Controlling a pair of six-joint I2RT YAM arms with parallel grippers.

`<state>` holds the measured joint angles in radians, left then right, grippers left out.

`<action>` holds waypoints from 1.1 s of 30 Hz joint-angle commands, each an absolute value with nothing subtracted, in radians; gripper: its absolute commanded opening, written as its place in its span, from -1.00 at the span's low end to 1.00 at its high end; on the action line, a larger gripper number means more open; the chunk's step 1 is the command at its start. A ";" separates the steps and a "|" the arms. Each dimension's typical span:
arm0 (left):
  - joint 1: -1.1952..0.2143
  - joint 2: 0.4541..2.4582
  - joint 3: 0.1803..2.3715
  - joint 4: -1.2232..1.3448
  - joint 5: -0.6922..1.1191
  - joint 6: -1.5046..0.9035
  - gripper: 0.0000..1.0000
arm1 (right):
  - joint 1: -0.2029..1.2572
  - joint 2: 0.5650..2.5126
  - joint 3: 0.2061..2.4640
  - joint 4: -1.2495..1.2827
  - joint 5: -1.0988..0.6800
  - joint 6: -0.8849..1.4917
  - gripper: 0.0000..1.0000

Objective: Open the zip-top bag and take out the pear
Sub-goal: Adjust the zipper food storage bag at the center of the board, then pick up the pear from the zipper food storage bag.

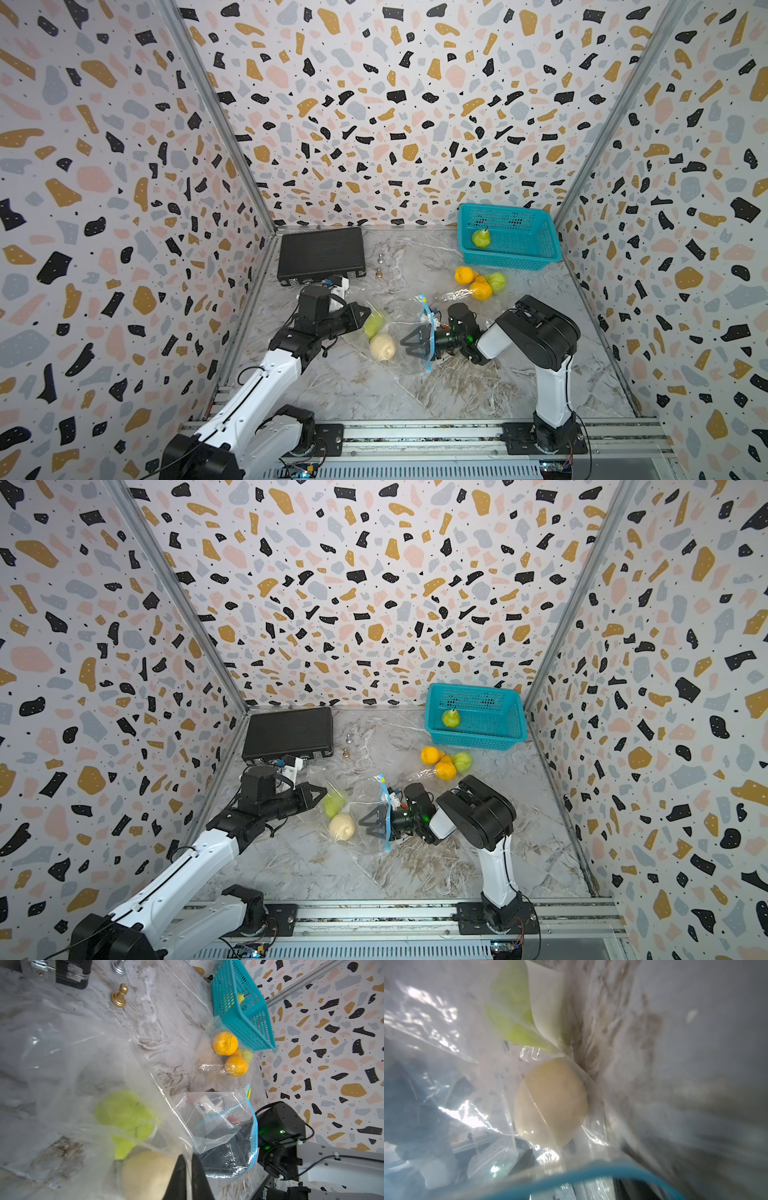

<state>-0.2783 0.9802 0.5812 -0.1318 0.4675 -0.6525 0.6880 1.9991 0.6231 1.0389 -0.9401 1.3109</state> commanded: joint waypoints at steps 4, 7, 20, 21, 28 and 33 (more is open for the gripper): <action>-0.298 0.983 0.475 -0.086 0.426 -0.661 -0.81 | 0.687 1.976 0.595 1.033 -0.953 1.288 0.47; -0.310 0.983 0.443 -0.103 0.400 -0.652 -0.81 | 0.698 1.973 0.591 1.046 -0.960 1.302 0.46; -0.420 1.130 0.374 -0.094 0.329 -0.642 -0.82 | 0.747 1.992 0.602 1.068 -0.957 1.340 0.41; -0.438 1.148 0.374 -0.083 0.323 -0.645 -0.82 | 0.749 1.990 0.605 1.059 -0.954 1.341 0.41; -0.505 1.225 0.386 -0.018 0.304 -0.670 -0.82 | 0.771 1.980 0.626 0.998 -0.955 1.328 0.49; -0.524 1.281 0.407 0.017 0.296 -0.675 -0.82 | 0.788 2.016 0.626 1.121 -0.976 1.409 0.57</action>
